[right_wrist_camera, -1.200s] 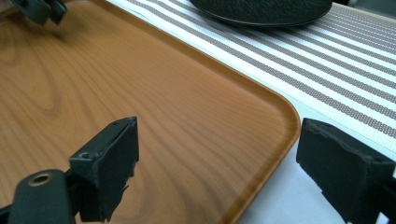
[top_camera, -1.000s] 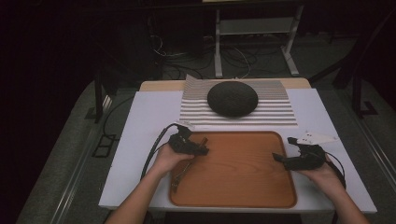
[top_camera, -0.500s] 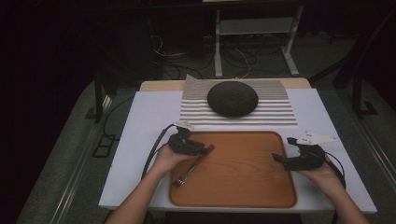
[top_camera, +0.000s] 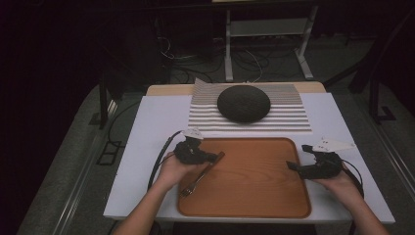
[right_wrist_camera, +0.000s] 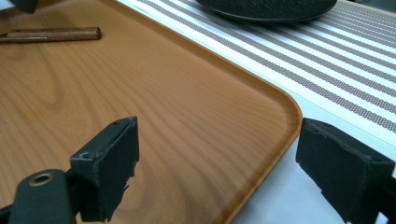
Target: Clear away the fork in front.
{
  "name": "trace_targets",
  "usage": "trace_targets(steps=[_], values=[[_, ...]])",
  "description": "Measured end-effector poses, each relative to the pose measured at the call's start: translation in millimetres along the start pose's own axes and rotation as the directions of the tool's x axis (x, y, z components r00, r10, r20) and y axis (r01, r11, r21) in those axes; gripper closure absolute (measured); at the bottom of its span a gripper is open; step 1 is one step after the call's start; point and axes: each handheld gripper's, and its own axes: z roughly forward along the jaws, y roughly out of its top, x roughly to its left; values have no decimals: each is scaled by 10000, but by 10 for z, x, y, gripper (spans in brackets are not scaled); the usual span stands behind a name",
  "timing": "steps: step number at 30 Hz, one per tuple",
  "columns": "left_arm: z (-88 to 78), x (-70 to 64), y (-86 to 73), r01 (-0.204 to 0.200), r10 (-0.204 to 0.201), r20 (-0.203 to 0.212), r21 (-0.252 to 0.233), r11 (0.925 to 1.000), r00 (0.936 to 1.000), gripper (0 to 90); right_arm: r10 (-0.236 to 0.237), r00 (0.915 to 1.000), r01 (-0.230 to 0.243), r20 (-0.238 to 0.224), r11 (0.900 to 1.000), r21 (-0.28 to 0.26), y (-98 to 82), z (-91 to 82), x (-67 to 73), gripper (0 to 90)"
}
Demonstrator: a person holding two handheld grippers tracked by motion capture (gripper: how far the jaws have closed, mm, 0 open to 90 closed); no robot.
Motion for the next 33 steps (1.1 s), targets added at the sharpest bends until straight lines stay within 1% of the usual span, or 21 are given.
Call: trace_targets(steps=[3, 5, 9, 12, 14, 15, 19, 25, 33], values=[[94, -89, -28, -296, 298, -62, 421, 9987, 9995, 897, 57, 10000, -57, -4, 10000, -33, 4, -7, -5, 131], [149, -102, -42, -458, 468, -118, 732, 9963, 9988, 897, 148, 9999, -148, -25, 9999, -87, 6, -10, -15, 131], [199, -99, -51, -466, 482, -164, 885, 9950, 9987, 897, 245, 9997, -244, 8, 9997, -89, 3, -15, -29, 131], [227, -89, -64, -542, 585, -340, 1173, 9916, 9977, 896, 291, 9996, -290, 51, 9995, -124, 2, -21, -34, 131], [238, -73, -74, -564, 624, -436, 1276, 9902, 9971, 896, 320, 9995, -319, 64, 9994, -130, 0, -25, -37, 131], [235, -62, -75, -518, 573, -417, 1242, 9909, 9975, 896, 326, 9995, -325, 61, 9994, -135, -2, -28, -38, 131], [215, -30, -80, -438, 509, -552, 1219, 9916, 9972, 896, 353, 9994, -352, 73, 9993, -149, -4, -38, -37, 131], [185, 15, -87, -392, 486, -763, 1196, 9920, 9959, 896, 358, 9994, -358, -8, 9993, -145, -4, -38, -38, 130], [119, 110, -116, -102, 213, -1056, 1048, 9944, 9942, 895, 379, 9993, -380, -42, 9992, -133, -5, -36, -40, 130]])
